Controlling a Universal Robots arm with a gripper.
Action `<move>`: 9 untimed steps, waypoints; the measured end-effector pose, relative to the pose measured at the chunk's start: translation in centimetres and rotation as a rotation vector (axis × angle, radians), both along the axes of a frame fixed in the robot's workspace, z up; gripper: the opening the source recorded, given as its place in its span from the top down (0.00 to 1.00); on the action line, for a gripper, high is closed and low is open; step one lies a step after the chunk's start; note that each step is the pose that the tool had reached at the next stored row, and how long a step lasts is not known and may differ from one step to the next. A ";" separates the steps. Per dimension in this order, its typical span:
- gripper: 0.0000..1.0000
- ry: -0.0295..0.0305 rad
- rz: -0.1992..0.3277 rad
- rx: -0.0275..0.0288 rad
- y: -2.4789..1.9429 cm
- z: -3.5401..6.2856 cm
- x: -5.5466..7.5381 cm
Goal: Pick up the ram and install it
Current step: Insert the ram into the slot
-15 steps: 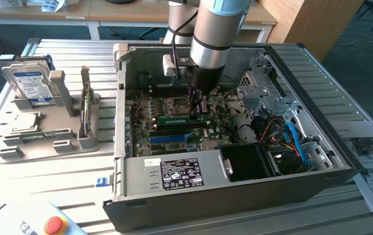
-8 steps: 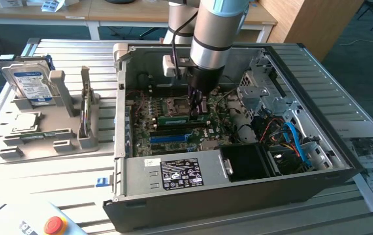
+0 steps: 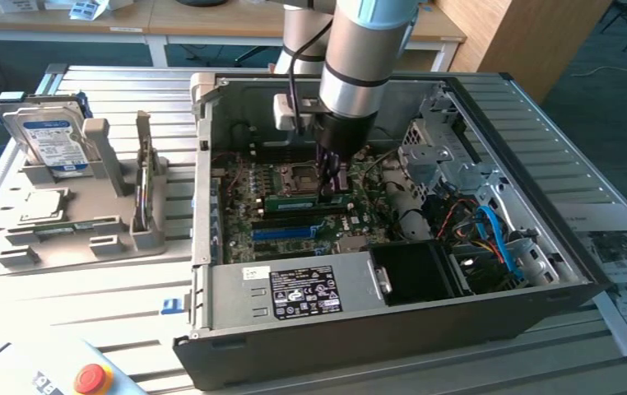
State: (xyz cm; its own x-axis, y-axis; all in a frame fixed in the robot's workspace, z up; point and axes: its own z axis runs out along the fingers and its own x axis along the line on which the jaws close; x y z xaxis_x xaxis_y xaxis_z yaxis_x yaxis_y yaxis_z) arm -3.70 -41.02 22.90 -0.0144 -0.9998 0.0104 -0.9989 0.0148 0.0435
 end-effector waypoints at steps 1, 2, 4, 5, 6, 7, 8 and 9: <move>0.88 0.0000 0.000 0.0001 0.00 -0.01 0.0; 0.88 0.0000 0.000 0.0000 0.00 -0.01 0.0; 0.88 0.0000 0.000 0.0001 0.00 -0.02 0.0; 0.88 0.0000 0.000 0.0001 0.00 -0.03 0.0; 0.88 -0.0001 0.000 0.0002 0.00 -0.06 0.0; 0.88 -0.0002 0.000 0.0003 0.00 -0.09 0.0; 0.88 -0.0001 0.000 0.0002 0.00 -0.12 0.0; 0.88 -0.0001 0.000 0.0001 0.00 -0.14 0.0</move>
